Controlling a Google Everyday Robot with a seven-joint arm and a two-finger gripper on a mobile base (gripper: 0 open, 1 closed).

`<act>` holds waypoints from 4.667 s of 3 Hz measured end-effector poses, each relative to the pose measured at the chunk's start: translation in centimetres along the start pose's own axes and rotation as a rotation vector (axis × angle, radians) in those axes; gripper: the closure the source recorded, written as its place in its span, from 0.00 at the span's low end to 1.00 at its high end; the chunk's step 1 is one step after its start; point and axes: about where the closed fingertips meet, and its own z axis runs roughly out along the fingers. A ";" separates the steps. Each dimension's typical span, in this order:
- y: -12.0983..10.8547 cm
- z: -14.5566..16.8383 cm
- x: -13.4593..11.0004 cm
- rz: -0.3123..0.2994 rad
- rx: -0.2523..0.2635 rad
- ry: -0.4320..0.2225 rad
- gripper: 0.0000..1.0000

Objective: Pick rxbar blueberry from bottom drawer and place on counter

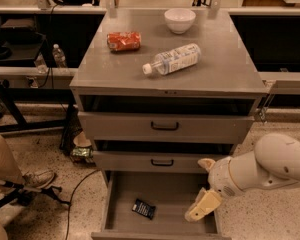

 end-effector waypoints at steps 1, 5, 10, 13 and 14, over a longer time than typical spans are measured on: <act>-1.2 3.2 2.2 0.021 0.008 -0.012 0.00; -4.0 16.5 6.2 0.060 -0.049 -0.116 0.00; -6.6 26.4 10.4 0.092 -0.039 -0.196 0.00; -9.4 30.6 11.6 0.008 0.007 -0.267 0.00; -11.4 33.4 11.3 -0.010 0.048 -0.279 0.00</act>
Offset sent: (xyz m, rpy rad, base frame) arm 0.0418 0.0265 -0.1520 0.1058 -0.0286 -0.0714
